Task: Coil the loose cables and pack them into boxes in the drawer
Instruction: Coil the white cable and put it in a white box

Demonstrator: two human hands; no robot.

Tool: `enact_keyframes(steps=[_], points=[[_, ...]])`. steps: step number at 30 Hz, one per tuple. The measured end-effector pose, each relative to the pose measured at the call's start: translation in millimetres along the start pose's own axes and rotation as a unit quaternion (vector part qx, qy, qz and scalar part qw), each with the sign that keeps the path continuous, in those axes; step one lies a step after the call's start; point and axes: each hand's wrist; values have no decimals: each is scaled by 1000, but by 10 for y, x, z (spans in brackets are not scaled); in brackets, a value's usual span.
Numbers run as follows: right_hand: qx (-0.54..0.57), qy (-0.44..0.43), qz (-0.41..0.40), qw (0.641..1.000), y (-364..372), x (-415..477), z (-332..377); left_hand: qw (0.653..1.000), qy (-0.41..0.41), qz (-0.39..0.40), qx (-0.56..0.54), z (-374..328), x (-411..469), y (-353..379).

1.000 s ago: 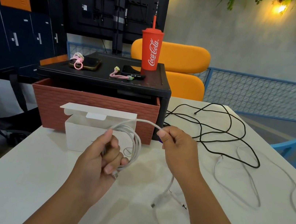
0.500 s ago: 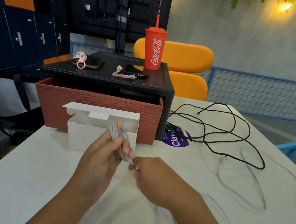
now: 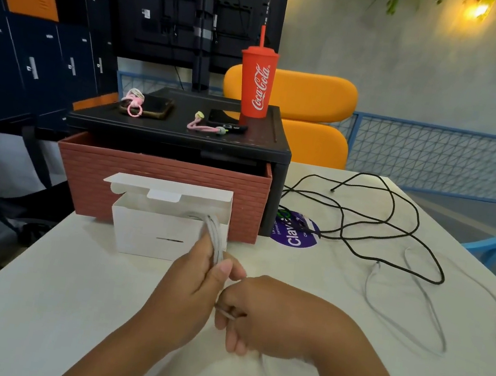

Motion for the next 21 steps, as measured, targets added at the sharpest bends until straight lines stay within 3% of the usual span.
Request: enact_keyframes(steps=[3, 8, 14, 21], points=[[-69, -28, -46, 996, 3, -18, 65, 990, -93, 47, -91, -49, 7, 1], [-114, -47, -114, 986, 65, 40, 186, 958, -200, 16, -205, -80, 45, -63], [-148, -44, -133, 979, 148, 97, 207, 954, -217, 9, -208, -68, 56, -78], [-142, -54, -145, 978, 149, 115, 219, 930, -225, 7, -289, -93, 58, -91]])
Point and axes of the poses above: each hand's wrist, its own x-axis towards the middle knuckle, its own y-axis out of the palm, z = x × y, and after that the axes turned 13 degrees about -x, right-handed
